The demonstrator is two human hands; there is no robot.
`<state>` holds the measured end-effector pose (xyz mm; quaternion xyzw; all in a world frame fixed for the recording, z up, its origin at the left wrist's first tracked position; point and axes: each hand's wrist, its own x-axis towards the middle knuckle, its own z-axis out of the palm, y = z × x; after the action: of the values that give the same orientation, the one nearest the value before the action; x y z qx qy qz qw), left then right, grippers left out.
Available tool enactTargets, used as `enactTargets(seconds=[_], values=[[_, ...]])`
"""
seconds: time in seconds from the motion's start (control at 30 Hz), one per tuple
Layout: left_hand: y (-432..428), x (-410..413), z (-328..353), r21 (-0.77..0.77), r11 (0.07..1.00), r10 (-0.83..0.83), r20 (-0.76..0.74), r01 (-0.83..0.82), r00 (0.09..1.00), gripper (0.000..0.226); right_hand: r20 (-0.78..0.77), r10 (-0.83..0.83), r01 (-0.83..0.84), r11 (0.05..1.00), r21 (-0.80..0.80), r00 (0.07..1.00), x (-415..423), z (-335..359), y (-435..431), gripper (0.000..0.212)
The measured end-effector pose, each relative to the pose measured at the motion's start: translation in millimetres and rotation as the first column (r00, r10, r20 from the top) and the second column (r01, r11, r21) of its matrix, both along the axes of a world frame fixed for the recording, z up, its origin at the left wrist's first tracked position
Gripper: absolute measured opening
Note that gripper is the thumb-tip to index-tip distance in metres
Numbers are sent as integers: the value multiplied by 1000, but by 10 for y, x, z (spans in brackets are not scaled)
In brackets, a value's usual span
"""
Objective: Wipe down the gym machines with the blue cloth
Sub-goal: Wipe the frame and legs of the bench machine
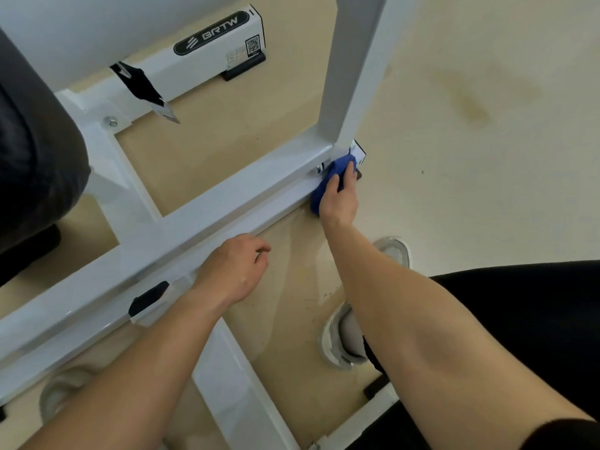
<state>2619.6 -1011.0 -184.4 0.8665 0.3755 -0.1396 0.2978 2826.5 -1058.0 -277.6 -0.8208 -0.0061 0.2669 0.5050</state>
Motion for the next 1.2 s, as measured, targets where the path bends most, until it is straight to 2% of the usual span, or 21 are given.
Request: enactTargets(seconds=[0.2, 0.27, 0.33, 0.37, 0.47, 0.53, 0.63, 0.73, 0.8, 0.9, 1.03, 1.2], values=[[-90, -36, -51, -18, 999, -32, -13, 32, 999, 30, 25, -20, 21, 999, -27, 999, 410, 81, 51, 56], [-79, -88, -54, -21, 1000, -20, -23, 19, 1000, 30, 13, -23, 24, 999, -37, 1000, 326, 126, 56, 56], [-61, -163, -43, -20, 1000, -8, -29, 7, 1000, 31, 21, 3, -3, 1000, -31, 1000, 49, 120, 65, 48], [-58, -208, -31, -21, 1000, 1, -34, -2, 999, 31, 7, 30, -30, 999, -19, 1000, -148, 125, 57, 46], [-52, -343, 10, -25, 999, 35, -47, -36, 998, 31, -93, 170, -171, 985, 2, 981, -754, 155, 68, 59], [-50, -396, 24, -15, 999, 40, -62, -41, 997, 32, -39, 259, -257, 965, 42, 965, -921, 138, 81, 64], [-61, -433, 41, -4, 998, 55, -60, -55, 997, 32, 22, 359, -359, 933, -17, 933, -760, 102, 42, 69], [-88, -462, 74, -9, 998, 64, -40, -65, 997, 31, 64, 317, -312, 947, -71, 946, -484, 52, 1, 70], [-89, -530, 108, -10, 998, 59, -24, -60, 998, 31, 40, 276, -270, 957, -104, 960, -465, 45, 37, 72], [-55, -742, 169, 8, 997, 76, -29, -76, 997, 31, -38, 264, -267, 957, -118, 964, -798, 66, 134, 73], [-68, -1105, 274, 21, 989, 150, -8, -150, 989, 25, -189, 296, -311, 949, -56, 937, -1666, 219, 197, 72], [-265, -1532, 327, 36, 982, 187, -67, -184, 980, 26, -202, 462, -457, 887, 75, 864, -2475, 368, 134, 58]])
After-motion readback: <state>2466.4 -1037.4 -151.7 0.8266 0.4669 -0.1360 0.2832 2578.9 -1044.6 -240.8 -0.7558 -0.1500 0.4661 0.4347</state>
